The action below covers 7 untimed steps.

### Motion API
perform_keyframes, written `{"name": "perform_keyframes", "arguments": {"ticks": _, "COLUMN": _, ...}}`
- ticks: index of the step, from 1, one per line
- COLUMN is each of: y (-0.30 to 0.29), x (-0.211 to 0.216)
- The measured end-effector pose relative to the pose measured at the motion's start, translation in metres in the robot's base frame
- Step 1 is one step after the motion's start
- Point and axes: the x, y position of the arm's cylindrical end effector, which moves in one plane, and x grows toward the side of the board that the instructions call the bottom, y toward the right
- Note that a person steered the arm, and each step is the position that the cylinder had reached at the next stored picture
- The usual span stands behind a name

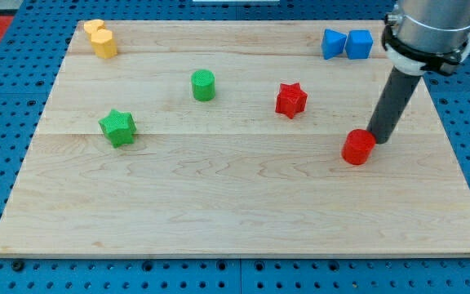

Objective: Push the red circle downwards

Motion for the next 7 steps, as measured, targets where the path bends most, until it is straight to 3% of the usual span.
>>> {"name": "perform_keyframes", "arguments": {"ticks": 1, "y": 0.004, "x": -0.015}}
{"name": "perform_keyframes", "arguments": {"ticks": 2, "y": -0.026, "x": 0.016}}
{"name": "perform_keyframes", "arguments": {"ticks": 3, "y": 0.009, "x": 0.056}}
{"name": "perform_keyframes", "arguments": {"ticks": 4, "y": 0.004, "x": 0.014}}
{"name": "perform_keyframes", "arguments": {"ticks": 5, "y": -0.044, "x": -0.003}}
{"name": "perform_keyframes", "arguments": {"ticks": 6, "y": -0.064, "x": 0.042}}
{"name": "perform_keyframes", "arguments": {"ticks": 7, "y": -0.026, "x": 0.069}}
